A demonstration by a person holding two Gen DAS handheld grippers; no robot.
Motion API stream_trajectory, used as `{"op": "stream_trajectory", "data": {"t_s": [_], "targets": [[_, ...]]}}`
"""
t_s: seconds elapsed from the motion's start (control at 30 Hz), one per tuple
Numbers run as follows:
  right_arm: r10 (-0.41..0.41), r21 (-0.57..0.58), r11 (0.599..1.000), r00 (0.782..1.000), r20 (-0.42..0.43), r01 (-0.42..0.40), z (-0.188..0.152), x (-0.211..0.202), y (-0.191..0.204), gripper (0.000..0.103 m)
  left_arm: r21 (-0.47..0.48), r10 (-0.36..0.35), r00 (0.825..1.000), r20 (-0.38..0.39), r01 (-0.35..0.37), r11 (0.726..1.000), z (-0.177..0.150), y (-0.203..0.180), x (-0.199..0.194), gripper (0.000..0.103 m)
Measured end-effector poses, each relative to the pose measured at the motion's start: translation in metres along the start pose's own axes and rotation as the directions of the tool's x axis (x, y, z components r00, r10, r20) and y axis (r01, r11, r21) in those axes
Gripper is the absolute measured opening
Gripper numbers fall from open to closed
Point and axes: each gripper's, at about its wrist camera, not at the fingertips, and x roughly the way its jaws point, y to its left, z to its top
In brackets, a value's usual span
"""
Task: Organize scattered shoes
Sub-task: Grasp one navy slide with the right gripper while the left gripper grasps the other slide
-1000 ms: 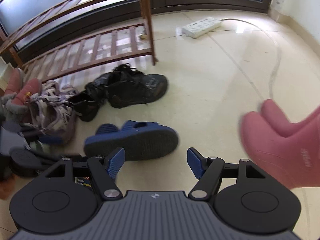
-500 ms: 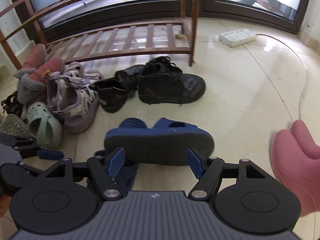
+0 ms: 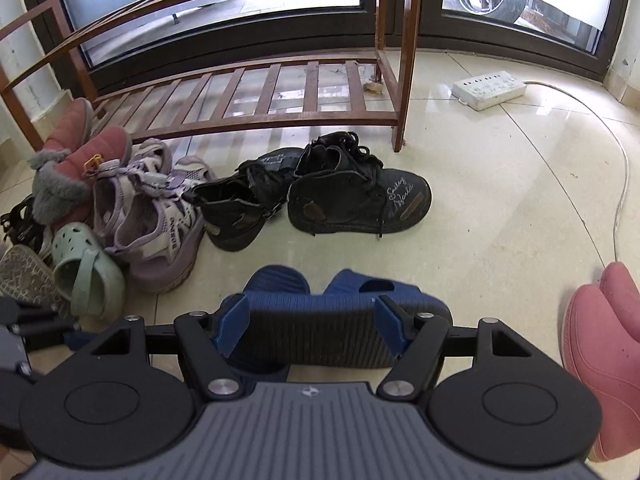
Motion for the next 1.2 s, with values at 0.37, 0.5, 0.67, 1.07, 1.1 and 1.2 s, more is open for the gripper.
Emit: {"op": "stream_trajectory", "data": {"t_s": [0.37,0.5,0.67,1.07,1.1,1.2], "targets": [[-0.023,-0.026,0.999,0.995,-0.099,0.021,0.017,0.034,-0.009,0.075,0.028,-0.020,1.000,0.001,0.020,0.999,0.012,0.006,0.015,0.061],[-0.032,-0.061,0.998,0.989,-0.144,0.024,0.027,0.034,-0.017,0.075,0.050,-0.035,0.999,0.022,0.034,0.998,0.023,0.009,0.010,0.061],[-0.056,-0.128,0.991,0.981,-0.188,0.032,0.054,0.019,-0.023,0.075,0.091,-0.029,0.997,0.068,0.023,0.996,0.037,0.014,-0.001,0.061],[-0.040,-0.110,0.994,0.976,-0.212,0.017,0.055,0.006,-0.033,0.075,0.120,-0.013,0.999,0.030,0.010,0.993,0.038,0.017,-0.003,0.061],[-0.033,-0.103,0.995,0.979,-0.200,0.012,0.051,0.008,-0.033,0.075,0.110,0.000,1.000,0.023,-0.003,0.994,0.037,0.020,-0.002,0.061],[-0.013,-0.082,0.997,0.986,-0.163,-0.001,0.039,0.012,-0.031,0.075,0.066,0.019,1.000,0.009,-0.019,0.998,0.032,0.026,-0.002,0.061]]}}
